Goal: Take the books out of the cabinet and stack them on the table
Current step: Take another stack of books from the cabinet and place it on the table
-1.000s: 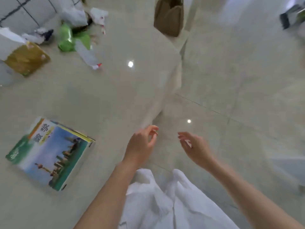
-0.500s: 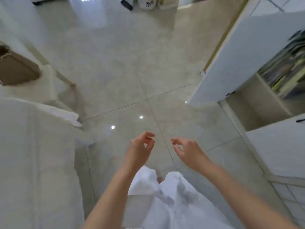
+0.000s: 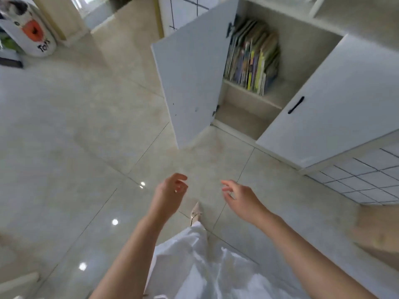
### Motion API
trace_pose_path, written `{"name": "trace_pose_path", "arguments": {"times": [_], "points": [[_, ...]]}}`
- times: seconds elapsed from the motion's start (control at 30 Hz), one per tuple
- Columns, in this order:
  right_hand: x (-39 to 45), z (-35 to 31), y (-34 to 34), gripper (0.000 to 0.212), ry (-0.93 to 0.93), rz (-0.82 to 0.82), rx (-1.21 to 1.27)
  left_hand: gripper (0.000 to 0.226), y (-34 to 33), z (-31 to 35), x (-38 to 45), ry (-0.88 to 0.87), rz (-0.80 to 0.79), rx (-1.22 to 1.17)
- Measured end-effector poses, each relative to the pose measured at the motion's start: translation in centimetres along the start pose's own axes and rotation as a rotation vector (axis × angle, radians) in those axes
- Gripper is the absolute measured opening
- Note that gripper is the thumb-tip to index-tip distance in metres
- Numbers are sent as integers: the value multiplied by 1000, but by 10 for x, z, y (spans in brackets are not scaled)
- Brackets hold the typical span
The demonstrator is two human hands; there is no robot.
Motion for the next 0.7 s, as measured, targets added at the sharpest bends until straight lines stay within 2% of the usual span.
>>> {"name": "trace_pose_path", "arguments": {"times": [0.13,0.4,0.57,0.7], "points": [[44,7,47,42,-47,78,-24,24,2,39,65,-47,-28,154],[87,25,163,37,-77,380,-64,24,-22,169,157,-177,-97,201],[115,48,219,39,-86,433,-68,26,-57,241,201,-234,-163,212],[148,72,266,41,-107,390,-56,28,-84,291,233,-257,-171,238]]}}
Point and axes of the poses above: each hand's wrist, its own x-axis towards the middle knuckle, its own y-axis out of the back of the hand, z = x × y, the point moved 5 cm from there along x, towards the middle knuckle, and after that the axes turned 13 degrees about y, right-handed, at the moved point
